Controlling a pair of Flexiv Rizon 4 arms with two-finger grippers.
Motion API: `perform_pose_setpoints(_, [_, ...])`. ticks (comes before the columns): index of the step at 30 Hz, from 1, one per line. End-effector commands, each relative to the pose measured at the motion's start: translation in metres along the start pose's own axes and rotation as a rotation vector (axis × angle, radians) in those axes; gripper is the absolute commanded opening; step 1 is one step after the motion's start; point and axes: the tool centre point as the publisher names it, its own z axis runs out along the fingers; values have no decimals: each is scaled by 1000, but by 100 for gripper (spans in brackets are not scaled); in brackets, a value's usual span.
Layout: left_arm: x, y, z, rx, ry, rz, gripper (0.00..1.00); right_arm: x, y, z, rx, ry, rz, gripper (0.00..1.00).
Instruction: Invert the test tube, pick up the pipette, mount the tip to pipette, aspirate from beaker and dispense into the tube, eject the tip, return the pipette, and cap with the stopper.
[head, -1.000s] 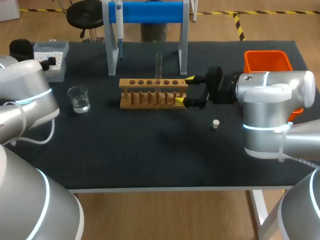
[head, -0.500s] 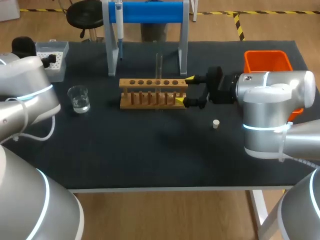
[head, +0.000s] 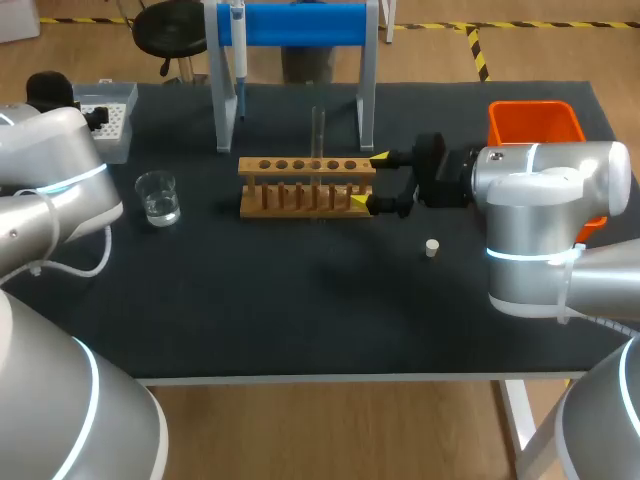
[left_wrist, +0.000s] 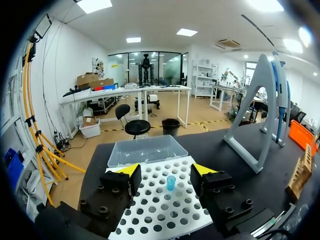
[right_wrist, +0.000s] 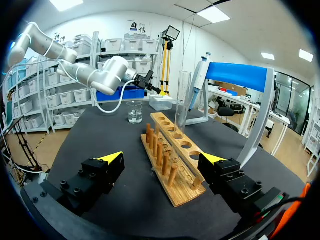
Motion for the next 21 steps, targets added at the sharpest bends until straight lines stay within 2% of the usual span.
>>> perform_pose_setpoints(1, [-1,0,4,-5,0,0,58,0,0,0,-1,-2,0,100])
perform_pose_setpoints(5, [-1,0,5,-6,1,0,48,0,0,0,-1,-2,0,100])
perform_pose_setpoints(21, [1,2,6,-15,4,-1,41,0,0,0,-1,-2,0,100])
